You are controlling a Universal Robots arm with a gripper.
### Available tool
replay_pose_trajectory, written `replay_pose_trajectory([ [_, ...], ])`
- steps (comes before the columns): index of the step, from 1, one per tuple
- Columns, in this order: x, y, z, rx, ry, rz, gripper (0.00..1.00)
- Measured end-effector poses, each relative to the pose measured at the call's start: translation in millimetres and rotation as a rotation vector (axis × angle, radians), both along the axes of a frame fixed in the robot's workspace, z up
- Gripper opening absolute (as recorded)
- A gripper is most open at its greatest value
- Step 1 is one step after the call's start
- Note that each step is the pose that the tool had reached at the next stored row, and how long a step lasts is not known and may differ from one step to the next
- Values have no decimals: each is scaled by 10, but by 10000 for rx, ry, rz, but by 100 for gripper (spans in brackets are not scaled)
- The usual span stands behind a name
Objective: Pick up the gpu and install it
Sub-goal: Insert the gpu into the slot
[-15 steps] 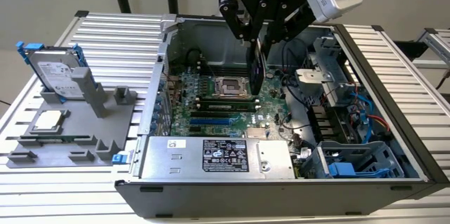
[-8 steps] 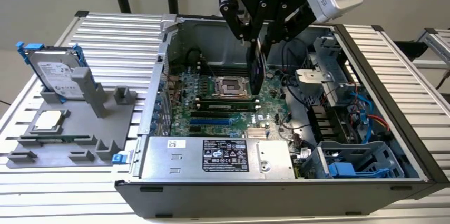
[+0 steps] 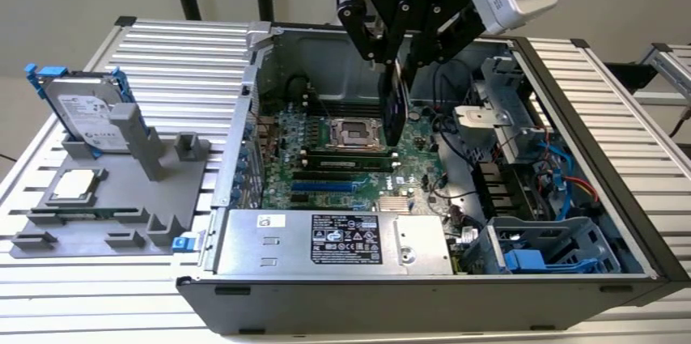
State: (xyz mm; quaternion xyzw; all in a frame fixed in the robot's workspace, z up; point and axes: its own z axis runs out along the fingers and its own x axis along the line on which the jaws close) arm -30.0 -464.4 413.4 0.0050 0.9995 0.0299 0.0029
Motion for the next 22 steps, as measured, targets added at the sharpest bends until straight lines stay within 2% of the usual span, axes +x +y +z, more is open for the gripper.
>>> replay_pose_trajectory([
  [3,0,0,0,0,-1,61,0],
  [22,0,0,0,0,0,1121,0],
])
